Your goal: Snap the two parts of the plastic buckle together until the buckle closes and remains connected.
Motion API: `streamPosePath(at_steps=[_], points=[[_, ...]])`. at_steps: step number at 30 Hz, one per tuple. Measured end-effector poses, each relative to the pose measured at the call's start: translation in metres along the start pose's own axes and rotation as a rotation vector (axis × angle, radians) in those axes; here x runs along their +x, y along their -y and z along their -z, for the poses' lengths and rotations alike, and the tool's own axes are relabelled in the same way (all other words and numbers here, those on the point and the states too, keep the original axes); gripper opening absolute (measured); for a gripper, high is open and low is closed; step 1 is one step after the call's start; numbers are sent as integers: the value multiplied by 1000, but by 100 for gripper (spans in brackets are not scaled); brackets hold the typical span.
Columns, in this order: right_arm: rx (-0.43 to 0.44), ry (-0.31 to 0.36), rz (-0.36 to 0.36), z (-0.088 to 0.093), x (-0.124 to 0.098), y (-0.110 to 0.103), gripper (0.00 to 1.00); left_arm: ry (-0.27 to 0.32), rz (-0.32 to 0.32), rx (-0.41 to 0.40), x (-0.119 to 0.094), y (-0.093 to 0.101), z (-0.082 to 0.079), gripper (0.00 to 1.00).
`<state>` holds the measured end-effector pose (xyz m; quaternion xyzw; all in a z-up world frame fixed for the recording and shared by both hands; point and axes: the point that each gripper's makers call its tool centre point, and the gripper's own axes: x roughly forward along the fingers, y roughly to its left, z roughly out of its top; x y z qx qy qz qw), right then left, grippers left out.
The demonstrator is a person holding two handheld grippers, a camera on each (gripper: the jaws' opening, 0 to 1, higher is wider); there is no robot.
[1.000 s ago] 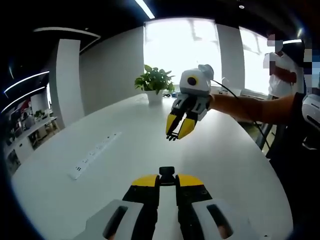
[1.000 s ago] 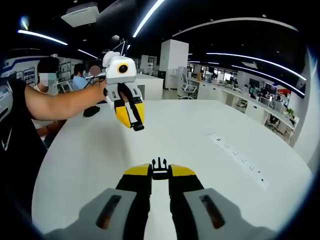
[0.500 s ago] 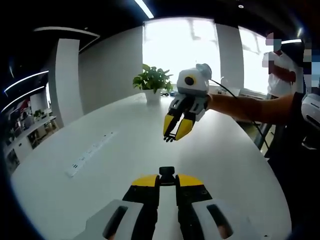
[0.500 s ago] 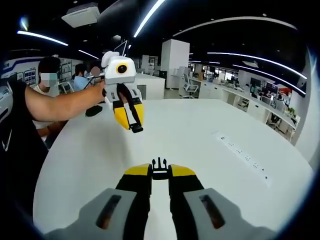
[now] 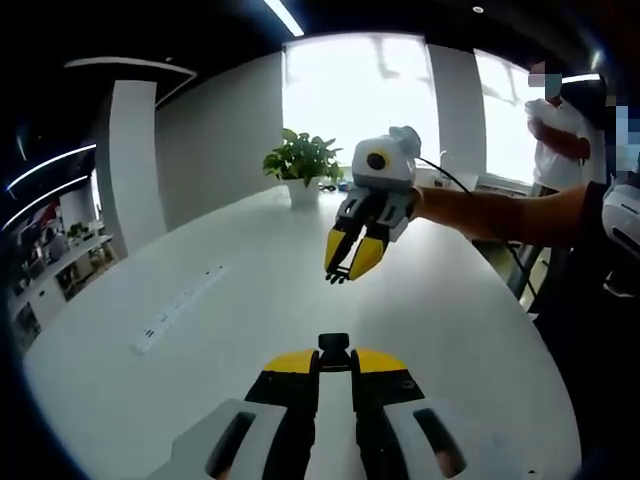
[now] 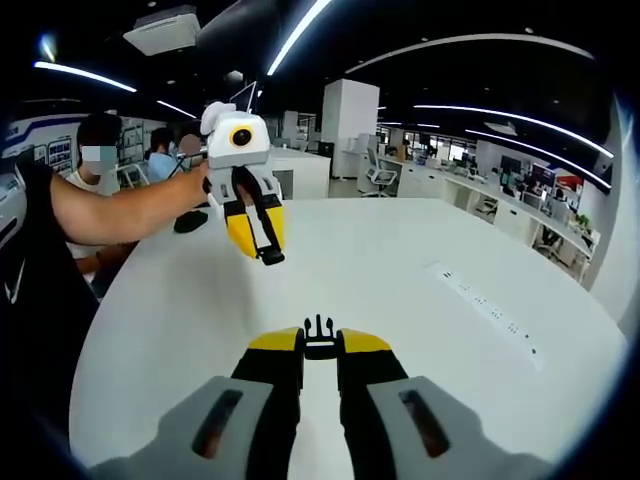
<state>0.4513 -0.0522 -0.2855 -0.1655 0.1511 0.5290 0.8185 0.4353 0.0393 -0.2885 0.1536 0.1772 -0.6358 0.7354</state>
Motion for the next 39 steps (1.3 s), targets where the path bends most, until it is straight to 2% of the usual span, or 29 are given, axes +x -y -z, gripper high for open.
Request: streamPosePath(at_steps=[18, 29, 39], points=[[-9, -5, -3, -1, -3, -13, 11, -7, 4, 1, -2, 10, 0, 11], [-1, -13, -12, 7, -1, -24, 11, -11, 1, 8, -7, 18, 4, 11], [-16, -7, -19, 2, -6, -33, 11, -19, 15, 17, -5, 29, 3, 11]])
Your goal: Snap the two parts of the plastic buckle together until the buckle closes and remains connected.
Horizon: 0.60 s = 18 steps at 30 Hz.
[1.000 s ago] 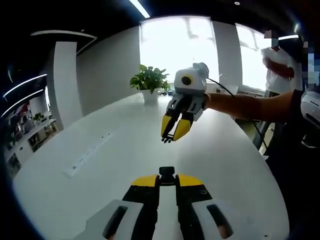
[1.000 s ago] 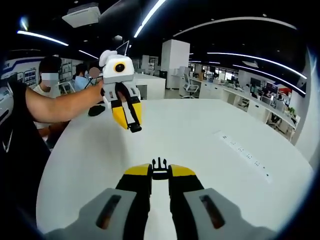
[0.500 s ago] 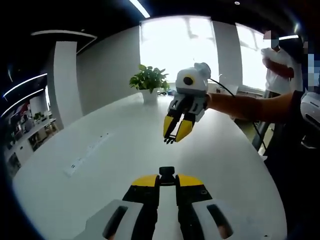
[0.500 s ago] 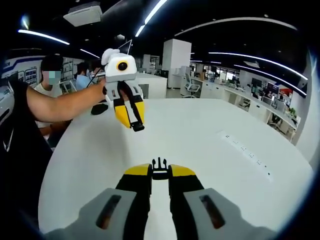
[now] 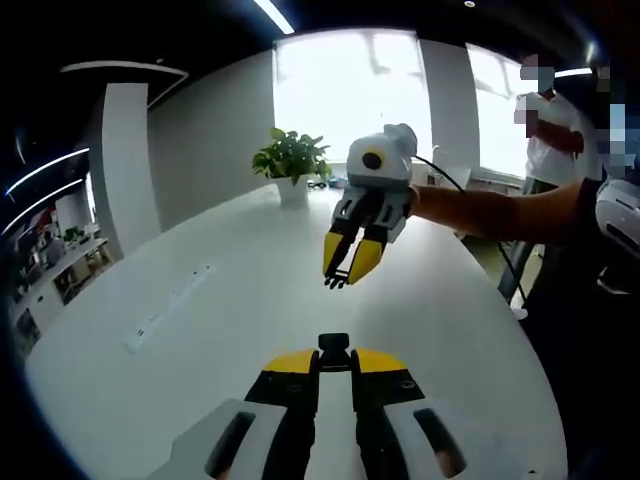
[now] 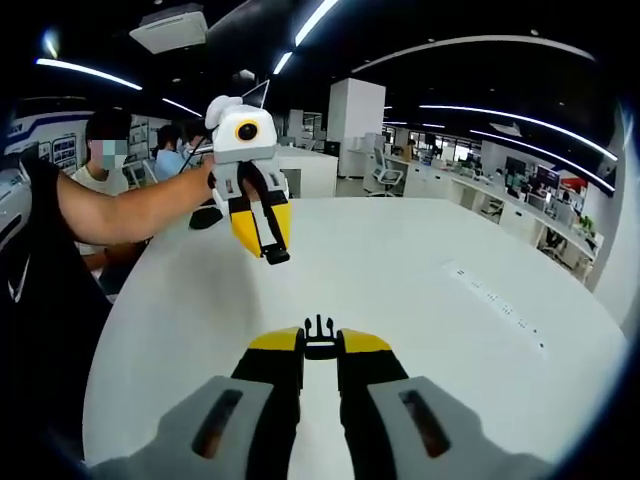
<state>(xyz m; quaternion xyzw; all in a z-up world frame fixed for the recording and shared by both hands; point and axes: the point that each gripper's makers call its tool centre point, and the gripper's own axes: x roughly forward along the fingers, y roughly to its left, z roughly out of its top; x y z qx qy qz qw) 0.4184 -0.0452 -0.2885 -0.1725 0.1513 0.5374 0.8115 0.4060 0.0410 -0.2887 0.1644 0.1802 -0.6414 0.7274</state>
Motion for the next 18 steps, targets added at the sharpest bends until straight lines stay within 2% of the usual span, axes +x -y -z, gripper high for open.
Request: streamPosePath(at_steps=[18], points=[[8, -8, -3, 10, -4, -12, 11, -11, 18, 21, 2, 18, 3, 11]])
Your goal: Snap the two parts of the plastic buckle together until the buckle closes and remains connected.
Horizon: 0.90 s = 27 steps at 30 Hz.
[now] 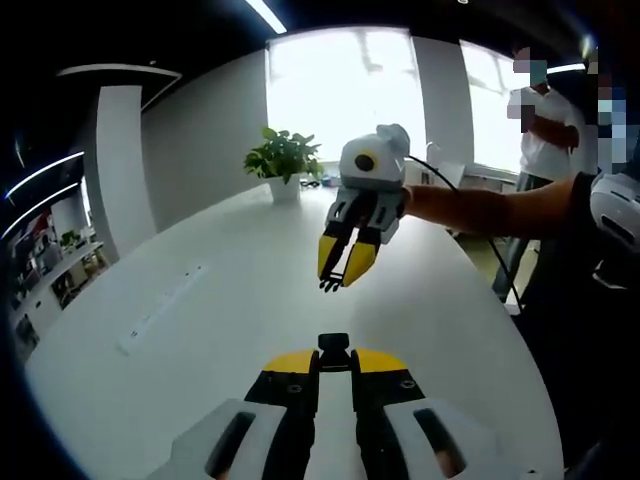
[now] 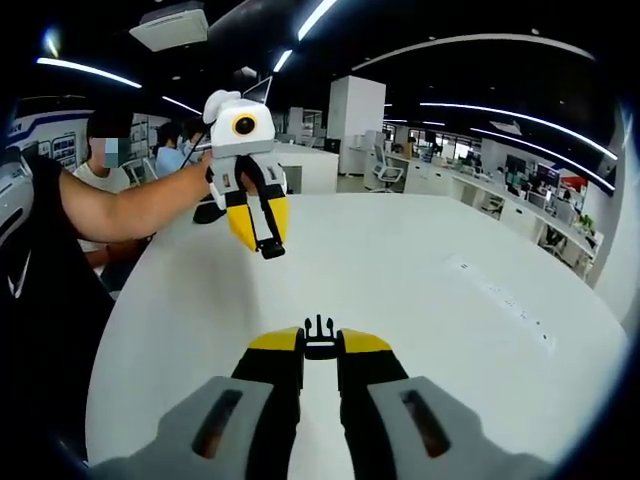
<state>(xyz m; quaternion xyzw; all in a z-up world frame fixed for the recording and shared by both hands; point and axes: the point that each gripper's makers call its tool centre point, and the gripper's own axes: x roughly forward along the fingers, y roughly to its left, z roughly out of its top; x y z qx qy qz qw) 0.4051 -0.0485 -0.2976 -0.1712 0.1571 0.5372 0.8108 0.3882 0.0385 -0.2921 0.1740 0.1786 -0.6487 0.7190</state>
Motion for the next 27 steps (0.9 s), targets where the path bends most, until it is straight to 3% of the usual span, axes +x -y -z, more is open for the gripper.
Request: streamPosePath(at_steps=[27], points=[[-10, 13, -19, -2, -1, -13, 11, 0, 16, 6, -2, 13, 8, 11]])
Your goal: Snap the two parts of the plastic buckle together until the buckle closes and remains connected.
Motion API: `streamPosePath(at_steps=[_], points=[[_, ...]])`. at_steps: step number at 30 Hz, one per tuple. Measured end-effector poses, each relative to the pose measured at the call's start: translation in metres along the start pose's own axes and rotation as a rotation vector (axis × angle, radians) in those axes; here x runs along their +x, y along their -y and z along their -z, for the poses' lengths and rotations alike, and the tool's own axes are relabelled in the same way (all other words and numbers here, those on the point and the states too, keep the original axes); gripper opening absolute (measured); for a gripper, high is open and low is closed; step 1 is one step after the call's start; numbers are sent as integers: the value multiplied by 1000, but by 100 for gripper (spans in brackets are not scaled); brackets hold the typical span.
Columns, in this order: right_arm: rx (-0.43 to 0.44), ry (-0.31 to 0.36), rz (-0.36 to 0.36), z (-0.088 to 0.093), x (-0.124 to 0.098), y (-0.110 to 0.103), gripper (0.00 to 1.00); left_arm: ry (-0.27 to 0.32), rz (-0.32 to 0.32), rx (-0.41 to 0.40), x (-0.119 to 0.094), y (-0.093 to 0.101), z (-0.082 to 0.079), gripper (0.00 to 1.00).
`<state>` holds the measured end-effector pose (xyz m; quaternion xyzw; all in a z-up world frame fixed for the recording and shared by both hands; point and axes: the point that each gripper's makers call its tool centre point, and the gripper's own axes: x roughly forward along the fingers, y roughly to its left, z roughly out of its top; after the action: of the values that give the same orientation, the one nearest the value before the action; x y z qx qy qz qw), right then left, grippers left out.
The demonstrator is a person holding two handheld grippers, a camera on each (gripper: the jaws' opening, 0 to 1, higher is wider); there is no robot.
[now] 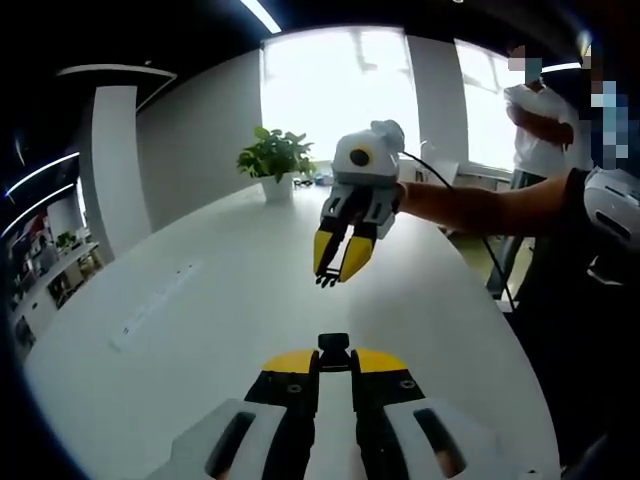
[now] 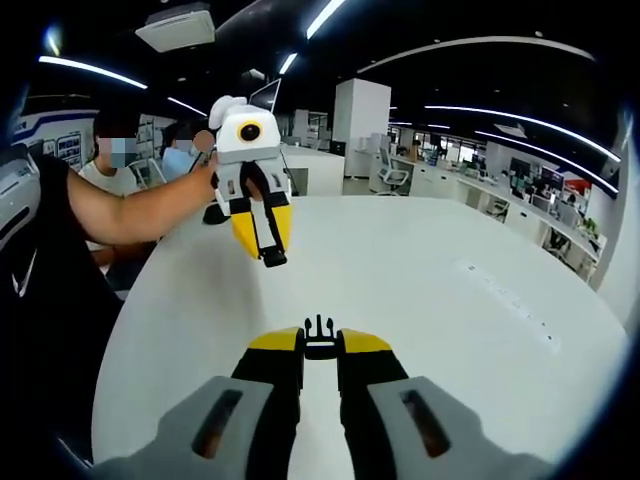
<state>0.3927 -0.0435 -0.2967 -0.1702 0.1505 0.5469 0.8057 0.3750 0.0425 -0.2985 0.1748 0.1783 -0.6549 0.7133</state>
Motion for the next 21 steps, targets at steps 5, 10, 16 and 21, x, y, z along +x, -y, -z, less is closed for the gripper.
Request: streamPosePath(at_steps=[5, 10, 16, 21], points=[[-1, 0, -6, 1, 3, -1, 11, 2, 5, -3, 0, 1, 1, 11], [1, 3, -11, 2, 5, -2, 11, 2, 6, -6, 2, 0, 3, 11], [7, 0, -18, 7, 6, -4, 11, 4, 12, -10, 4, -1, 4, 11], [9, 0, -19, 8, 6, -6, 11, 7, 14, -7, 6, 1, 4, 11]])
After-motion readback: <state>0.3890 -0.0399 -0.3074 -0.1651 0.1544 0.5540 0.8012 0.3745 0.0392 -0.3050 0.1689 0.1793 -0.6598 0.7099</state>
